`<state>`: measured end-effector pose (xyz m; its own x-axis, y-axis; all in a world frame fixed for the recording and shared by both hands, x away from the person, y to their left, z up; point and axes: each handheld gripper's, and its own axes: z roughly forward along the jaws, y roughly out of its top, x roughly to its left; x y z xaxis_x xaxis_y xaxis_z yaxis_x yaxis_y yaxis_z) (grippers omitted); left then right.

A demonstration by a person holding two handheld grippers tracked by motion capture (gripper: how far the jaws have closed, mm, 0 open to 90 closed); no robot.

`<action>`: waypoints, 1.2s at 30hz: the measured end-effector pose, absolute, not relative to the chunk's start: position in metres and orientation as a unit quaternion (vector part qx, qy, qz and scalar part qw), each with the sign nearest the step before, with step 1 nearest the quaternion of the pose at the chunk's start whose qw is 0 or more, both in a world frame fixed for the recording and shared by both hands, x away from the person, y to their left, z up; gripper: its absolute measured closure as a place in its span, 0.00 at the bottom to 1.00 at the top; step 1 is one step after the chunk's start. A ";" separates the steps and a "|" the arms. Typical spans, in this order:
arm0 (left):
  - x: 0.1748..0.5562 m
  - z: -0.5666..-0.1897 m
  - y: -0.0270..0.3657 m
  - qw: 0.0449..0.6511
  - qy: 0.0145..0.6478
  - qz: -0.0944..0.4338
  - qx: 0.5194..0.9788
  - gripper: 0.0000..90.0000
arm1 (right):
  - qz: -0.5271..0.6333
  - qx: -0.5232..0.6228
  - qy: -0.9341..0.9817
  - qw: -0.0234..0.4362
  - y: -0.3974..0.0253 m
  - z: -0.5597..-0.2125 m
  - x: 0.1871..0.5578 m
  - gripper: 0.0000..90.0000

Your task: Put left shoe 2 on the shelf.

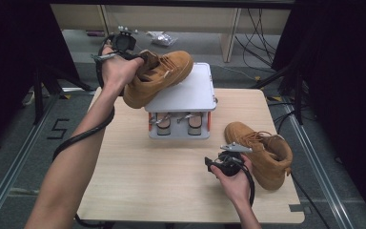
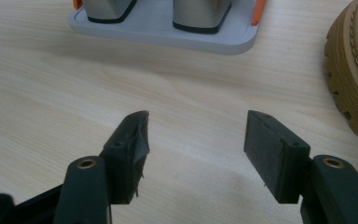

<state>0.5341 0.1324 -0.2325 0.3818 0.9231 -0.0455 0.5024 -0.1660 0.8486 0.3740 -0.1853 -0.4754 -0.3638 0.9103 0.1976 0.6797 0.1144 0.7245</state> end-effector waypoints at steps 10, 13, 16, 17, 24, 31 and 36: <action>0.543 -0.237 0.128 0.408 0.489 0.250 0.729 0.89 | 0.382 0.538 0.735 0.156 -0.186 -0.478 0.376 0.45; 0.549 -0.239 0.129 0.406 0.494 0.251 0.726 0.88 | 0.375 0.531 0.742 0.163 -0.187 -0.478 0.376 0.45; 0.554 -0.241 0.130 0.405 0.498 0.253 0.724 0.86 | 0.374 0.551 0.732 0.146 -0.185 -0.478 0.373 0.45; 0.555 -0.241 0.131 0.405 0.498 0.254 0.724 0.86 | 0.375 0.543 0.736 0.152 -0.186 -0.479 0.375 0.45; 0.561 -0.243 0.137 0.406 0.503 0.251 0.720 0.82 | 0.378 0.544 0.735 0.144 -0.183 -0.482 0.375 0.45; 0.565 -0.249 0.140 0.420 0.514 0.255 0.703 0.67 | 0.372 0.544 0.737 0.151 -0.183 -0.483 0.376 0.45; 0.566 -0.249 0.140 0.422 0.513 0.256 0.703 0.63 | 0.374 0.543 0.738 0.144 -0.183 -0.484 0.376 0.44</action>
